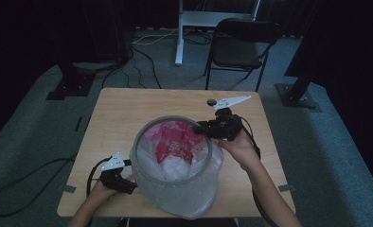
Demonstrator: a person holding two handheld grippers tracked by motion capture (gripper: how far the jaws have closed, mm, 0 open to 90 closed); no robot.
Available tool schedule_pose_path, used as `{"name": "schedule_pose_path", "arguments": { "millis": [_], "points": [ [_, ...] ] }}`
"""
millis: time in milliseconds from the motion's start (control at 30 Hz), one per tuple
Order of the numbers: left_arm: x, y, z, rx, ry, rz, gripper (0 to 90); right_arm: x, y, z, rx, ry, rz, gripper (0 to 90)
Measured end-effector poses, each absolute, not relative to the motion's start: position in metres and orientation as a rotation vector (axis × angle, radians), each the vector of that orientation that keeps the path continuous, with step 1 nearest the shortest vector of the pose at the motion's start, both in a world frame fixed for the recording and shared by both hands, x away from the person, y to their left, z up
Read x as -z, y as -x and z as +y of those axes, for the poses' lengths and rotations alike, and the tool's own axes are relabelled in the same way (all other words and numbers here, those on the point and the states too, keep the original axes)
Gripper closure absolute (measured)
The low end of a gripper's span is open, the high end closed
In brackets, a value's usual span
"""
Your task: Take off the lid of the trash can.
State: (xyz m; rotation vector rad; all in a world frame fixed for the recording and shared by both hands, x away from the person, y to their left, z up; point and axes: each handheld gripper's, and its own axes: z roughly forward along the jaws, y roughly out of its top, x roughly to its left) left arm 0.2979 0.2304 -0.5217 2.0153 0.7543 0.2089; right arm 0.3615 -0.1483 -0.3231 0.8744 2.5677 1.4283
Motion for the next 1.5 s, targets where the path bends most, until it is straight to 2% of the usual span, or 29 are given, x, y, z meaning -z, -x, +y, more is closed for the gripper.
{"name": "schedule_pose_path", "arguments": {
  "millis": [1000,1500],
  "points": [
    [0.524,-0.294,0.239,-0.231,-2.018,0.766,0.0,0.308,-0.360,-0.143,-1.401,-0.915,2.467,81.5],
    [0.525,-0.293,0.240,-0.226,-2.026,0.765,0.0,0.290,-0.361,-0.150,-1.591,-0.920,2.426,83.1]
  ]
}}
